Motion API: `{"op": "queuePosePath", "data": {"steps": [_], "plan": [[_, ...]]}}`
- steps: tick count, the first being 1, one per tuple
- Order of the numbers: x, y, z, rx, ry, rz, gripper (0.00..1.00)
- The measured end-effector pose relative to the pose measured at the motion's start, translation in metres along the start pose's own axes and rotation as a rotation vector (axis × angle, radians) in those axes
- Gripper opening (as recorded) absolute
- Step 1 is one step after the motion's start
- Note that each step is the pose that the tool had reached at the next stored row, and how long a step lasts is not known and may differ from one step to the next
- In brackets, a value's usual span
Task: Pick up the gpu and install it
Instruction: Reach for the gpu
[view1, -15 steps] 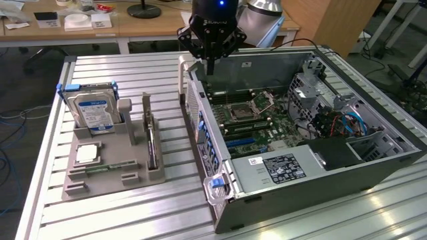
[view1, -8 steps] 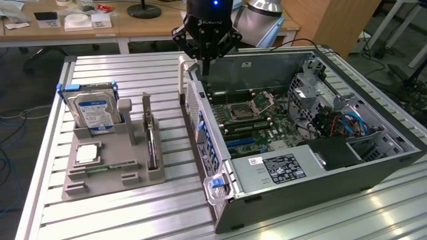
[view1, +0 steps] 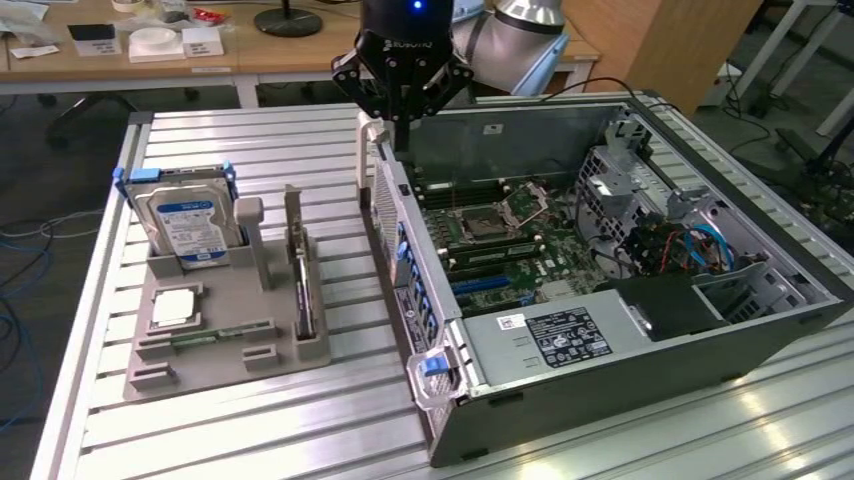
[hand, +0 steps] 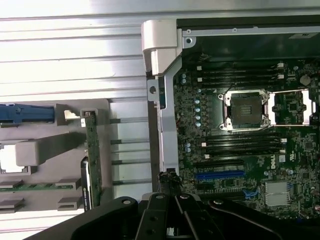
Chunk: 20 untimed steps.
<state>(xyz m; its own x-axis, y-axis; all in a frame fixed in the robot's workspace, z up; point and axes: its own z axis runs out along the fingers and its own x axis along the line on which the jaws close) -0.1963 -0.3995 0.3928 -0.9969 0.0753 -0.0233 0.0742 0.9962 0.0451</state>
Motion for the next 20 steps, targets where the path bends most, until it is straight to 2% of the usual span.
{"op": "queuePosePath", "data": {"steps": [20], "plan": [[0.028,-0.0022,-0.0007,0.0,0.0,0.0,0.11]]}}
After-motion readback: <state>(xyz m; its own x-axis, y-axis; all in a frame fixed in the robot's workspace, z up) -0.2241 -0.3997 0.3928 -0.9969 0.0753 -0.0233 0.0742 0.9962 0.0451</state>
